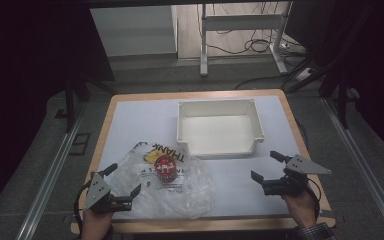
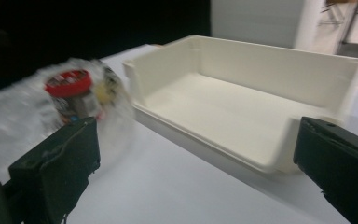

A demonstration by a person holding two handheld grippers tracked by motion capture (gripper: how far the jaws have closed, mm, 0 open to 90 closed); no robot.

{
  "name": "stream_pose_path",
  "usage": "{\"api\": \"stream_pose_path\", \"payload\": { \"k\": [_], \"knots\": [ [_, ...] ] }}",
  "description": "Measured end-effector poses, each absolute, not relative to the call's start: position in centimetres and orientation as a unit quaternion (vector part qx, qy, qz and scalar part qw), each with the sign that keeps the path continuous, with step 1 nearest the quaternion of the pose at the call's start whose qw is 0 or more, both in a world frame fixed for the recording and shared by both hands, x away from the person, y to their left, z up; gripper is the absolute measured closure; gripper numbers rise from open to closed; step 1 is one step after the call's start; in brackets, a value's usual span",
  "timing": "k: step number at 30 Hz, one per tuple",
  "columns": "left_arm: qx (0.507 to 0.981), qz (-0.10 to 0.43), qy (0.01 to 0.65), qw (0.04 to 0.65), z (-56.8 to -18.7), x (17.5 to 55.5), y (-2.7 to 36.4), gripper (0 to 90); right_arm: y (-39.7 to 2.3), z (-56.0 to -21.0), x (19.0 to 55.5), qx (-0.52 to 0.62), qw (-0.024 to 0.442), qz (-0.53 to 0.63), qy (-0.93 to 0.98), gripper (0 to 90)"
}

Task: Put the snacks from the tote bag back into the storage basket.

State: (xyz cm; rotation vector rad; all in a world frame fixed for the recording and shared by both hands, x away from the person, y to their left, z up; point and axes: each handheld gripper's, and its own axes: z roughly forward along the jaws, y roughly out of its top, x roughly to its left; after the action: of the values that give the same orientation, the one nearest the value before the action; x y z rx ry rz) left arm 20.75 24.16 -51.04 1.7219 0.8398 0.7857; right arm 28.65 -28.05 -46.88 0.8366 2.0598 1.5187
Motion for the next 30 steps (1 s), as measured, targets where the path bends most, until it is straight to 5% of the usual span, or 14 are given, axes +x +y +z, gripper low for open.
{"api": "stream_pose_path", "payload": {
  "k": [30],
  "knots": [
    [0.713, 0.314, 0.352, 0.518, -51.09, 20.91, 24.42, 0.0, -27.84, -47.96, 29.37, 0.300, 0.207, 0.513, 0.777, 0.2]
  ]
}}
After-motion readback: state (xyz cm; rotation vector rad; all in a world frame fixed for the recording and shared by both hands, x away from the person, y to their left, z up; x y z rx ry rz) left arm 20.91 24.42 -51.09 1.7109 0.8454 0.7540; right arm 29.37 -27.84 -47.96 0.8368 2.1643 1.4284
